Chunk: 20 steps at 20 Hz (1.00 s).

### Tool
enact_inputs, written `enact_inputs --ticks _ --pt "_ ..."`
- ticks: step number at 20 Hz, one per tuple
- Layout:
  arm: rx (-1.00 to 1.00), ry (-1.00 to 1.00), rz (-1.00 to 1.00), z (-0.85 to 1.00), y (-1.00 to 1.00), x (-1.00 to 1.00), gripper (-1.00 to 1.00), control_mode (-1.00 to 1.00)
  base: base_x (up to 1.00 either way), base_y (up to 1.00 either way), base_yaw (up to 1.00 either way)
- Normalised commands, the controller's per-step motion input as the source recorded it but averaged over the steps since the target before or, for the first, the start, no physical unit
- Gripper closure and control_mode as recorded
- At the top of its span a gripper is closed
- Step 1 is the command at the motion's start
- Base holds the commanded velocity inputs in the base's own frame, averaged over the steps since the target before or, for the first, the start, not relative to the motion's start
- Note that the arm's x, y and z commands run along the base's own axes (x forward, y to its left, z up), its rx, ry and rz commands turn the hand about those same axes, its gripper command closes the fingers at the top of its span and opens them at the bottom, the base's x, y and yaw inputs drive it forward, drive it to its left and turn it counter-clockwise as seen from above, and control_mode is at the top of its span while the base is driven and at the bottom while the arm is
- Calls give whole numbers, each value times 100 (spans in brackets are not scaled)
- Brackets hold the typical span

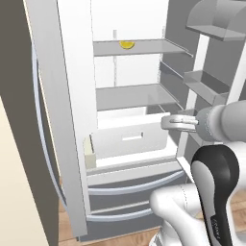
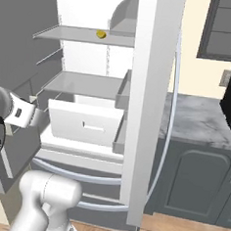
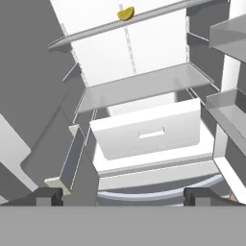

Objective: There is a bowl on the dining counter. Grab a lemon wedge from the fridge and place it in the bowl. Then get the liquor bottle and glass cup from the cabinet and place them next to the bowl.

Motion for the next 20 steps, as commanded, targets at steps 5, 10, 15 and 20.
enact_inputs --ticks 5,10,15,20 --pt "0 0 0 0 0 0 -100 100 37 14 -16" --pt "0 0 0 0 0 0 -100 100 55 32 -22" --pt "0 0 0 0 0 0 -100 100 42 33 -18" --pt "0 0 0 0 0 0 -100 100 16 16 0"
